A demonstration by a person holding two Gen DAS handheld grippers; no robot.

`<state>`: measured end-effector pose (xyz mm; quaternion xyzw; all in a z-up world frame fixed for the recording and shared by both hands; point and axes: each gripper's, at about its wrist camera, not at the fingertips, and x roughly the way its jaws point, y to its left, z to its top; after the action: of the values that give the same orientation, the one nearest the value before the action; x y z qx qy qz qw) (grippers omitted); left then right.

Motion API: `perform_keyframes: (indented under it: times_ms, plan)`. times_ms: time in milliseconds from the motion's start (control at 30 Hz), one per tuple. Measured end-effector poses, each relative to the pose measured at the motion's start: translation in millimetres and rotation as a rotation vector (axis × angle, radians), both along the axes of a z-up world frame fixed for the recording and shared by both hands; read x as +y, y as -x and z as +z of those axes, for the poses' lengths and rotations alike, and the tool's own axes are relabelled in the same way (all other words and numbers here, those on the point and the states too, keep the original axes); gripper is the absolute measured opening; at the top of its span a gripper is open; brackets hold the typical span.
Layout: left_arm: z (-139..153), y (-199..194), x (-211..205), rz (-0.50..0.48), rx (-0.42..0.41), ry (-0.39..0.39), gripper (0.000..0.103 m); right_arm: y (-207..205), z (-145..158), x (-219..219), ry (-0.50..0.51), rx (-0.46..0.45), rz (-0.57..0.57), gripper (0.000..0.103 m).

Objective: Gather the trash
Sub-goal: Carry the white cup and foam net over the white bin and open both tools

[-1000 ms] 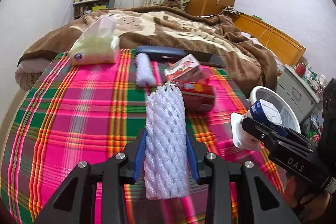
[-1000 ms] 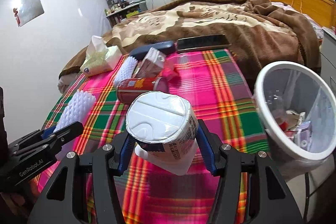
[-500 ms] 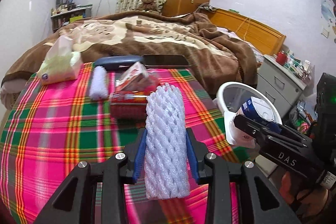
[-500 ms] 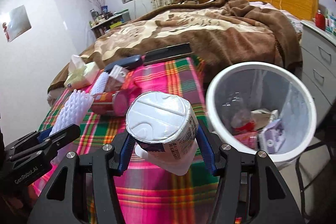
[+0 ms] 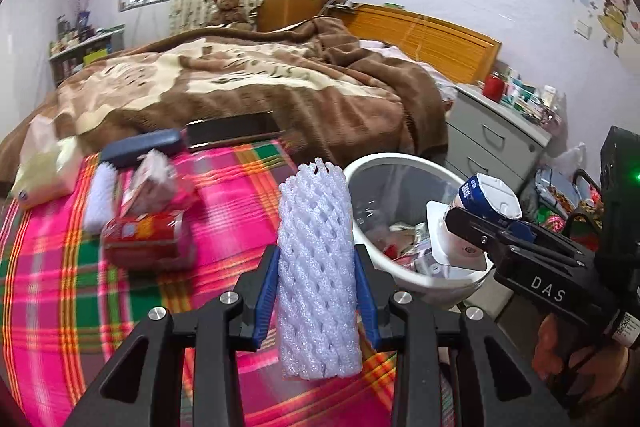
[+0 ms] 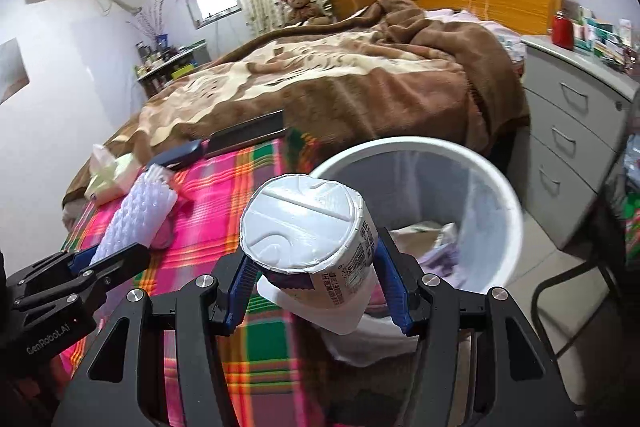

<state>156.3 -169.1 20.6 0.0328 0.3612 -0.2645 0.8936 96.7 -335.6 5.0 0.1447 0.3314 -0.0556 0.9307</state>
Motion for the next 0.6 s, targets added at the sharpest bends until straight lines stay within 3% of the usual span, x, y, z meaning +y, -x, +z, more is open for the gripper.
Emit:
perform_keyframes:
  times_ms: [600]
  plan:
    - [-17, -25, -99, -0.128, 0.067, -0.001, 0.036, -7, -15, -68, 0.0, 0.071, -0.08, 0.057]
